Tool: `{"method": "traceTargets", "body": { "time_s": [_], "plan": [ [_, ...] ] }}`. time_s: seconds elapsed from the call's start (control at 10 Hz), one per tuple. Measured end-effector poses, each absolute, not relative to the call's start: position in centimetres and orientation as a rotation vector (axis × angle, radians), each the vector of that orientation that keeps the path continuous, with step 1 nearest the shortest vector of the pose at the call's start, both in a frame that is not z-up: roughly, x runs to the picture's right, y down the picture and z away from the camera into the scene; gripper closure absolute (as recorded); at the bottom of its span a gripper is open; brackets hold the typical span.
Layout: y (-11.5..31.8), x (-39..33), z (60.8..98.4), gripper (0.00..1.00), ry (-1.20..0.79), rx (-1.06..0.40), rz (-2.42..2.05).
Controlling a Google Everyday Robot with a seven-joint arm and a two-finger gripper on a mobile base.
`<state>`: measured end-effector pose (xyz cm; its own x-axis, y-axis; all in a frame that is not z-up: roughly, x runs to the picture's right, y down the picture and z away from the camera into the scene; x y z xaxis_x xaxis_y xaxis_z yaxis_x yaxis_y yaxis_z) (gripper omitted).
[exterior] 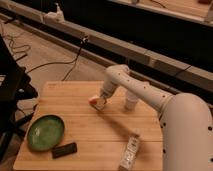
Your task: Place the pepper on the white sponge
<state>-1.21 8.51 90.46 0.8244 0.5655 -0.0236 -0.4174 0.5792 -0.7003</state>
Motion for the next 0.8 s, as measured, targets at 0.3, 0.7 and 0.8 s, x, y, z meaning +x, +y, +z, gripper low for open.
{"method": "traceTargets", "body": {
  "time_s": [0.3, 0.7, 0.8],
  "plan": [
    [7.6, -1.9, 91.3, 0.27, -0.244, -0.723, 0.586],
    [5.1, -2.4, 91.2, 0.27, -0.267, -0.664, 0.561],
    [4.5, -2.6, 90.8, 0.27, -0.273, -0.657, 0.562]
  ]
}}
